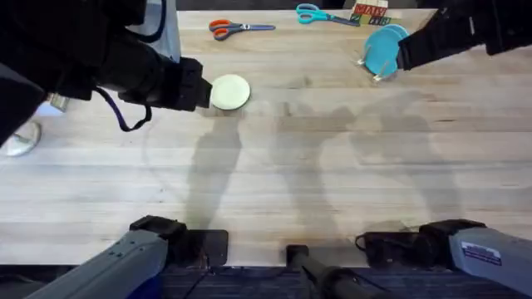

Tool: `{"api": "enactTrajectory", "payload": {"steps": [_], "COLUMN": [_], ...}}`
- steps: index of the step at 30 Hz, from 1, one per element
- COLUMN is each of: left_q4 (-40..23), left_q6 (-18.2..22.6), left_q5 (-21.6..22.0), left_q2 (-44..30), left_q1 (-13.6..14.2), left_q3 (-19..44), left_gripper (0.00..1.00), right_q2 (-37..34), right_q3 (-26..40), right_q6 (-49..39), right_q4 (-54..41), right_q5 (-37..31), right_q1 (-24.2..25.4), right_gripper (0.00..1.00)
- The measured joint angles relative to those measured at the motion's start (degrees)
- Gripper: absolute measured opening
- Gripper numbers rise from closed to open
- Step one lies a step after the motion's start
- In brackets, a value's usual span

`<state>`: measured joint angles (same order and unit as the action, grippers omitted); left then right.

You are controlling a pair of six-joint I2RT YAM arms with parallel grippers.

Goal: Pick up the plates from the table one by one and place each into a slot on the dish rack.

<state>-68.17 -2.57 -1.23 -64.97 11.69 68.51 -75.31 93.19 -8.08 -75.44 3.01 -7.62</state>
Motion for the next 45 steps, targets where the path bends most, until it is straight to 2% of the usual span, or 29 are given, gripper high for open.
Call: {"api": "enactTrajectory", "payload": {"steps": [3,6,15,19,26,41,45], "left_q4": [0.0,0.1,0.5,2.3,8.1,16.6,18.4], "left_q6": [0.0,0.8,5.6,6.4,6.9,6.3,6.0], "left_q5": [-3.3,-7.8,-19.7,-23.4,-27.4,-31.3,-32.4], "left_q2": [0.0,-0.3,-5.9,-9.8,-15.8,-26.5,-28.4], "left_q1": [-1.4,-3.9,-13.8,-16.6,-17.3,-17.3,-18.3], "left_q3": [0.0,0.0,0.0,0.0,0.0,0.0,0.0], "left_gripper": [0.042,0.042,0.042,0.042,0.042,0.040,0.040], "right_q2": [0.0,0.0,0.0,0.0,0.0,0.0,0.0], "right_q3": [0.0,0.0,0.0,0.0,0.0,0.0,0.0], "right_q6": [0.0,0.0,0.0,0.0,0.0,0.0,0.0], "right_q4": [0.0,0.0,0.0,0.0,0.0,0.0,0.0], "right_q5": [0.0,0.0,0.0,0.0,0.0,0.0,0.0], "right_q1": [0.0,0.0,0.0,0.0,0.0,0.0,0.0], "right_gripper": [0.995,0.995,0.995,0.995,0.995,0.994,0.994]}}
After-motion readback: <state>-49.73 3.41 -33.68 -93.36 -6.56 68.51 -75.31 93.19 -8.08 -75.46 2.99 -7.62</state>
